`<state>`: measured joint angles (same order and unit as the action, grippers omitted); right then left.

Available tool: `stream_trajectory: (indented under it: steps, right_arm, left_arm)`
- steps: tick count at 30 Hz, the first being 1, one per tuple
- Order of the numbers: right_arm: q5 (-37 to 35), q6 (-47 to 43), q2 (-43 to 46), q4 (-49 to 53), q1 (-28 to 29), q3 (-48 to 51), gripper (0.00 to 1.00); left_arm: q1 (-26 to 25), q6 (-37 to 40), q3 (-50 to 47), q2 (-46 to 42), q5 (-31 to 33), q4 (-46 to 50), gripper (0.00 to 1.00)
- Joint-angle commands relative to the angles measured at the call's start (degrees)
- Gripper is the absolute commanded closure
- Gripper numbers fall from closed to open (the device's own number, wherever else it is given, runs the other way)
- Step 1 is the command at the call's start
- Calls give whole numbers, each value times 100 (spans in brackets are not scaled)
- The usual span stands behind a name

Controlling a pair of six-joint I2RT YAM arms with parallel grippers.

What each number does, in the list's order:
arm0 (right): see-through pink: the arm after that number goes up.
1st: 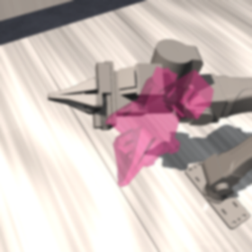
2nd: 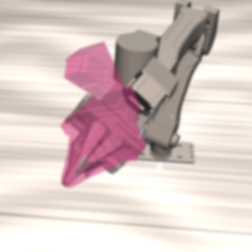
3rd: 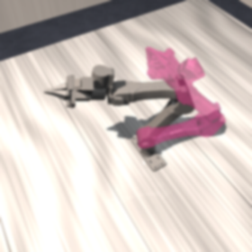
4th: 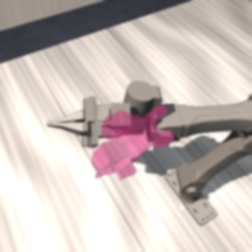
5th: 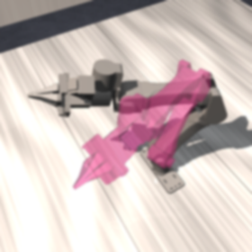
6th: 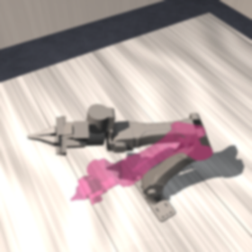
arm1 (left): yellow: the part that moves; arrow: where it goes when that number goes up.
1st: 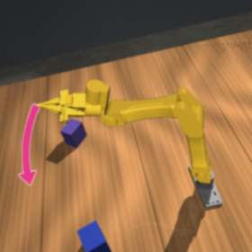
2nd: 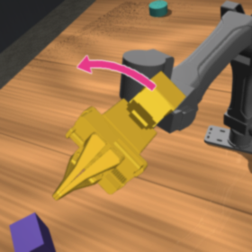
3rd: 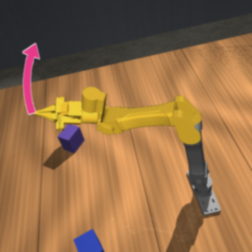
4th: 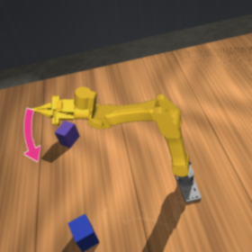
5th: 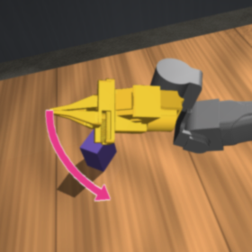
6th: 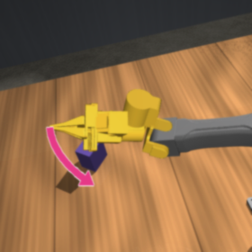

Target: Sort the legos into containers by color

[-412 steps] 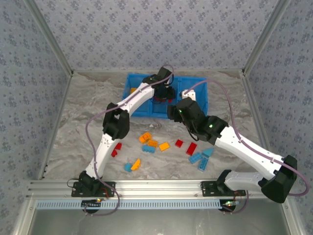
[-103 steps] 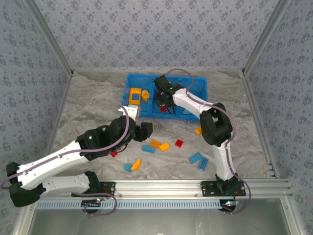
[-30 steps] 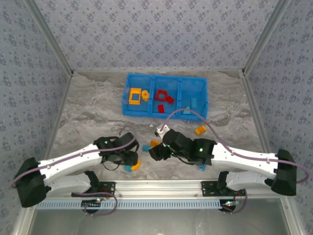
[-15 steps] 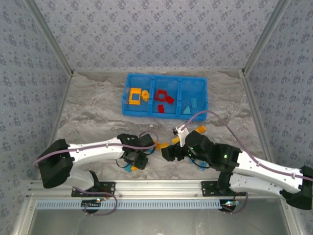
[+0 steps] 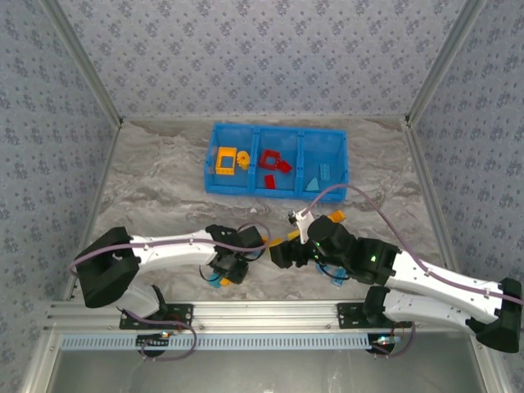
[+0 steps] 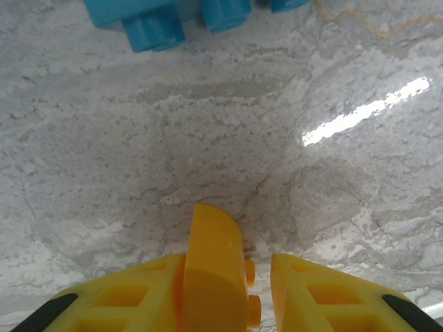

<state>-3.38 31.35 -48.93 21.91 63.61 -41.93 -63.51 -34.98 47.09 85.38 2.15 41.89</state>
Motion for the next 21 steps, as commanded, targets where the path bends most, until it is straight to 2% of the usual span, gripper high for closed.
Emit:
stream_trajectory:
  steps: [1, 6, 11, 16, 21]
  right_arm:
    - [489, 45, -19, -257, -25, 144, 23]
    - [340, 63, 201, -42, -24, 223, 24]
    - [4, -35, 640, 368, -137, 134, 25]
    - [168, -316, 579, 118, -435, -55, 25]
    - [437, -733, -352, -666, -720, -599, 25]
  left_arm:
    - [-48, 106, 17, 72, 20, -36, 67]
    - [-57, 123, 55, -8, 157, -49, 77]
    - [88, 199, 448, -286, 516, 289, 79]
    - [1065, 655, 1269, -652, 355, 562, 79]
    - [2366, 1344, 2428, -238, 54, 517, 78]
